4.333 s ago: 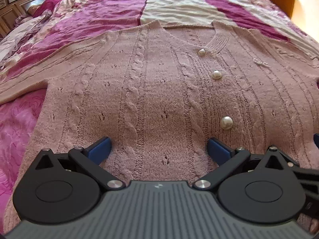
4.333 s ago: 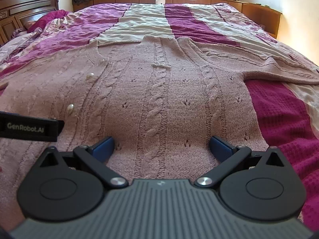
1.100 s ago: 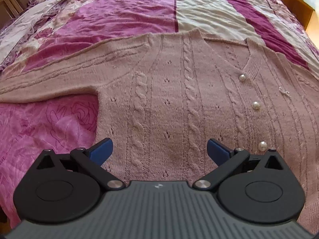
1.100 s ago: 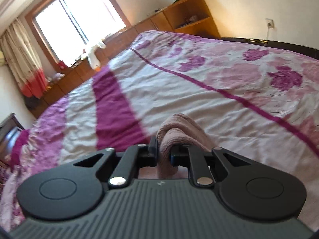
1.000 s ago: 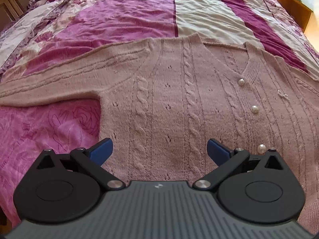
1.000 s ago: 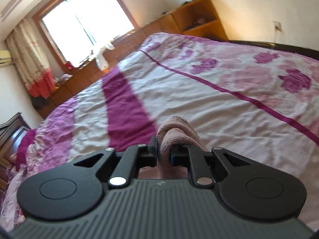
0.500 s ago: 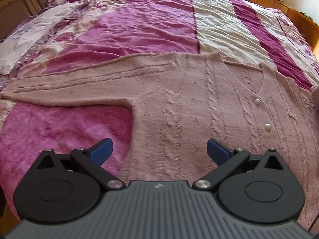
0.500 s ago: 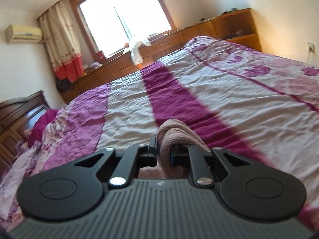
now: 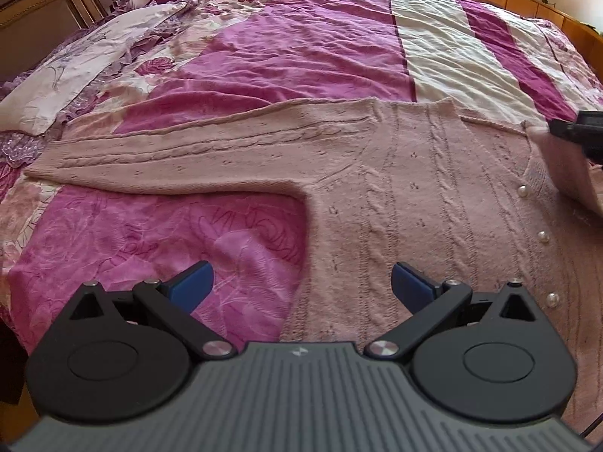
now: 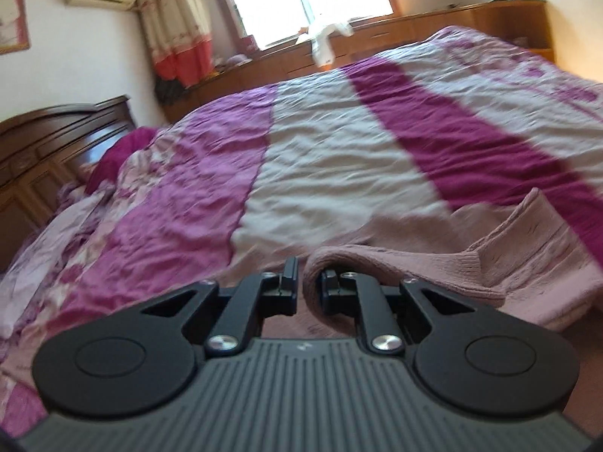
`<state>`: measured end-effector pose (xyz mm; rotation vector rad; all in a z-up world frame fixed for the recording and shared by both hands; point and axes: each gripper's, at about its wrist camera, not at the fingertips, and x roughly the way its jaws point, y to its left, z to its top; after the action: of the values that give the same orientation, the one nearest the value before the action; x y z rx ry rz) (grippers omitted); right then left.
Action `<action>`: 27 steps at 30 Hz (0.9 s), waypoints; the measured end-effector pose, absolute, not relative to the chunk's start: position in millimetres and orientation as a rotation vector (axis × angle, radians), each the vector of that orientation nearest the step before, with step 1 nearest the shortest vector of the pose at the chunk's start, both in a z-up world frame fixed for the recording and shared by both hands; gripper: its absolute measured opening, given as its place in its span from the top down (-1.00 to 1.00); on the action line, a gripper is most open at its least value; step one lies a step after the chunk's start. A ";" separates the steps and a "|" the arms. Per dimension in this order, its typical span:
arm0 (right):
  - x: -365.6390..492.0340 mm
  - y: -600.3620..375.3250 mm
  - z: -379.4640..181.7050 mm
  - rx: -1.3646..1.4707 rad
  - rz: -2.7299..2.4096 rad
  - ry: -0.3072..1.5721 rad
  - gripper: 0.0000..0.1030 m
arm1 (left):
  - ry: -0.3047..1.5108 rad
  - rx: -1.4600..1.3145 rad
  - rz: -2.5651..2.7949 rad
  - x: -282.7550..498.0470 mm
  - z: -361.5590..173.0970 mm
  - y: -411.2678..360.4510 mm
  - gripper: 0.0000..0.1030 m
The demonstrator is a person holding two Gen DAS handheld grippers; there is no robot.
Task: Fold small clothes
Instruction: 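Fold the sleeve across the cardigan body with the right gripper, release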
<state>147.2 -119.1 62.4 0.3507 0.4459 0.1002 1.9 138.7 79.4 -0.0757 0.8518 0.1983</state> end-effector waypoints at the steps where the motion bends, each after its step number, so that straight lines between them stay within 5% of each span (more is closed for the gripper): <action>1: 148.7 -113.4 59.6 0.349 0.108 0.450 0.72 | 0.850 -0.075 0.203 1.5 78.5 139.5 -1.00; 13: 167.7 -80.0 6.9 0.344 0.193 0.644 0.67 | 0.860 -0.105 0.232 4.9 65.8 148.9 -1.00; 18: 143.0 -93.5 9.0 0.389 0.281 0.642 0.10 | 0.855 -0.094 0.202 9.6 66.7 138.7 -1.00; 27: 96.3 -132.2 26.8 0.335 0.235 0.652 -0.01 | 0.813 -0.042 0.103 25.6 81.7 100.9 -1.00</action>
<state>96.3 -132.2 26.8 0.3345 0.6516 0.2348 25.6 100.9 81.7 -0.0421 0.8127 0.1031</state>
